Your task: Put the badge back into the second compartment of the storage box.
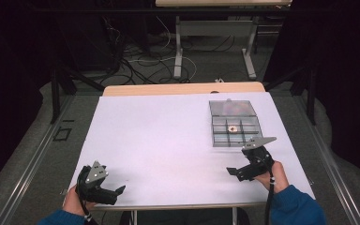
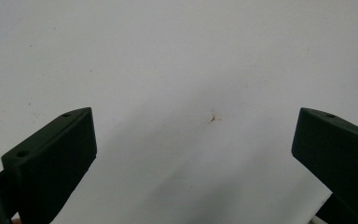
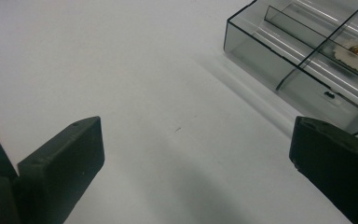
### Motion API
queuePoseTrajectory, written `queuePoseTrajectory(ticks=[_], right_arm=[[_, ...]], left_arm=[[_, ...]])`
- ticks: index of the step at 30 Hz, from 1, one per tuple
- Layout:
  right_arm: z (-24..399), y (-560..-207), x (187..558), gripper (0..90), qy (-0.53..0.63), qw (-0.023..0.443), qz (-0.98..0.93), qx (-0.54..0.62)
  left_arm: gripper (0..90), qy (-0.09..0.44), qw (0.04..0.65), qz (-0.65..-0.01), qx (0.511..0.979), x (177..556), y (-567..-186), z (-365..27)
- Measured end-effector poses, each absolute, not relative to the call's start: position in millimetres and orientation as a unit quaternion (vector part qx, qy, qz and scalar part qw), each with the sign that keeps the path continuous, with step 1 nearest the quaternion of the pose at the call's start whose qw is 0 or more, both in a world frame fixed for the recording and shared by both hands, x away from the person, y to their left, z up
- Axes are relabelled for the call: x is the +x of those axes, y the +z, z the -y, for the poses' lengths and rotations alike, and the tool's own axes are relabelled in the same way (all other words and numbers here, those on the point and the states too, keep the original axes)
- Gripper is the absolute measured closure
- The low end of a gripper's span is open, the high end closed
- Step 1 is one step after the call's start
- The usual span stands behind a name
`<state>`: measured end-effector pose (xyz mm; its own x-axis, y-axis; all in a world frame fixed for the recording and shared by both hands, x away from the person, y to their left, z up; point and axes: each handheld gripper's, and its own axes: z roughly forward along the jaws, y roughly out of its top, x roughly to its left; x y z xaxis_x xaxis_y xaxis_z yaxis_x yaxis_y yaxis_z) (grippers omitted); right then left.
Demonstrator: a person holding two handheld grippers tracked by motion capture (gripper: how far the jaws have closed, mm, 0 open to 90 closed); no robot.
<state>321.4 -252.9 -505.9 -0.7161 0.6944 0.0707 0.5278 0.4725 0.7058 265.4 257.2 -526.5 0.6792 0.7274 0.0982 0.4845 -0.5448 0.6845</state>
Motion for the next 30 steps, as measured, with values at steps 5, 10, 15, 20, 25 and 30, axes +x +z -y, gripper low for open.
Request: queuePoseTrajectory(ticks=[5,10,15,20,25,30], right_arm=[[254,-509,312,0.5,0.362,0.112,-0.855,0.353],[256,-512,303,0.0,0.359,0.113,-0.857,0.353],[258,-515,294,0.0,0.357,0.115,-0.858,0.351],[260,-517,287,0.0,0.362,0.125,-0.854,0.352],[258,-518,282,0.0,0.354,0.122,-0.861,0.345],[258,-517,282,0.0,0.361,0.130,-0.857,0.343]], left_arm=[[0.1,0.189,0.321,-0.352,0.859,266,-527,-257],[0.1,0.190,0.322,-0.353,0.858,265,-527,-257],[0.1,0.189,0.321,-0.352,0.858,266,-527,-257],[0.2,0.189,0.321,-0.353,0.858,265,-527,-257],[0.1,0.188,0.321,-0.353,0.859,266,-527,-257],[0.1,0.187,0.319,-0.353,0.859,266,-527,-257]])
